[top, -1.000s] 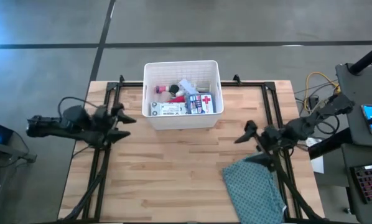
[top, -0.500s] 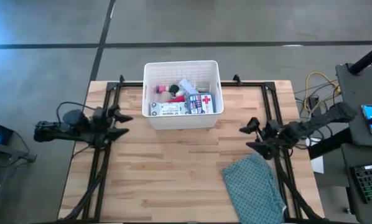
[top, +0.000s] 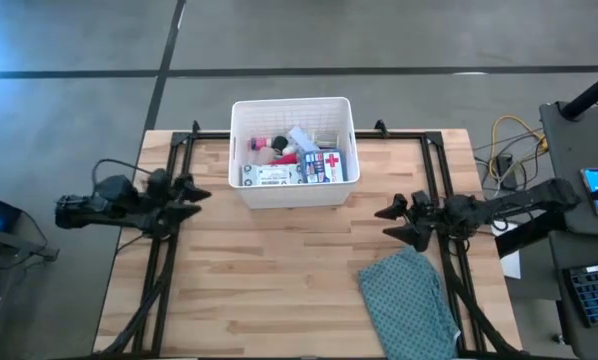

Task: Pick & place medical supplies in basket/bin
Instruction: Return to Home Position

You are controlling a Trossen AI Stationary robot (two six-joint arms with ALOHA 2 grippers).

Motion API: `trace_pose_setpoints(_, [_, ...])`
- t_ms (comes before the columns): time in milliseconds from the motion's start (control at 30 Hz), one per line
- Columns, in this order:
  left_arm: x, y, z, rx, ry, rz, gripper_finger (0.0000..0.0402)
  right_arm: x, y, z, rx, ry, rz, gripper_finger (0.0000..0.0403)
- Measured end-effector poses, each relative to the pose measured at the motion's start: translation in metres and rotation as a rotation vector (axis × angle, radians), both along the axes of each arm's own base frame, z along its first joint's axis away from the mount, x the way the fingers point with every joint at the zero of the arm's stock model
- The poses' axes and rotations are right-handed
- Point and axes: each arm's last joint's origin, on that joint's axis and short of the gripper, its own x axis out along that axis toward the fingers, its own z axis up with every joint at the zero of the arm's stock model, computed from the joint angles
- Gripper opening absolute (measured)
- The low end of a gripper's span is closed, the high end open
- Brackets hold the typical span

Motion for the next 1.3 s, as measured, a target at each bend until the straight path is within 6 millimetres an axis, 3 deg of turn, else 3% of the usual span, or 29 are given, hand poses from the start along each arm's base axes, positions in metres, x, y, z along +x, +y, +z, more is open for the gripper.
trace_pose_setpoints(267, [0.019,-0.002,-0.011,-0.044,0.133,-0.009,0.0246,0.0,0.0,-0.015,0.07,0.16,0.008,0.0335])
trace_pose_setpoints(433, [0.019,-0.001,-0.031,-0.044,0.155,-0.006,0.0246,-0.011,-0.005,-0.011,0.077,0.129,-0.016,0.0341])
trace_pose_setpoints(700, [0.026,0.001,-0.095,-0.044,0.241,0.03,0.0246,-0.025,-0.016,0.0,0.098,-0.015,-0.106,0.0334])
trace_pose_setpoints(900, [0.027,0.001,-0.093,-0.044,0.15,0.015,0.0246,-0.027,-0.023,0.004,0.102,-0.074,-0.177,0.0331])
trace_pose_setpoints(1300, [0.027,-0.002,-0.095,-0.042,0.166,-0.012,0.0246,-0.027,-0.023,0.004,0.102,-0.065,-0.177,0.0343])
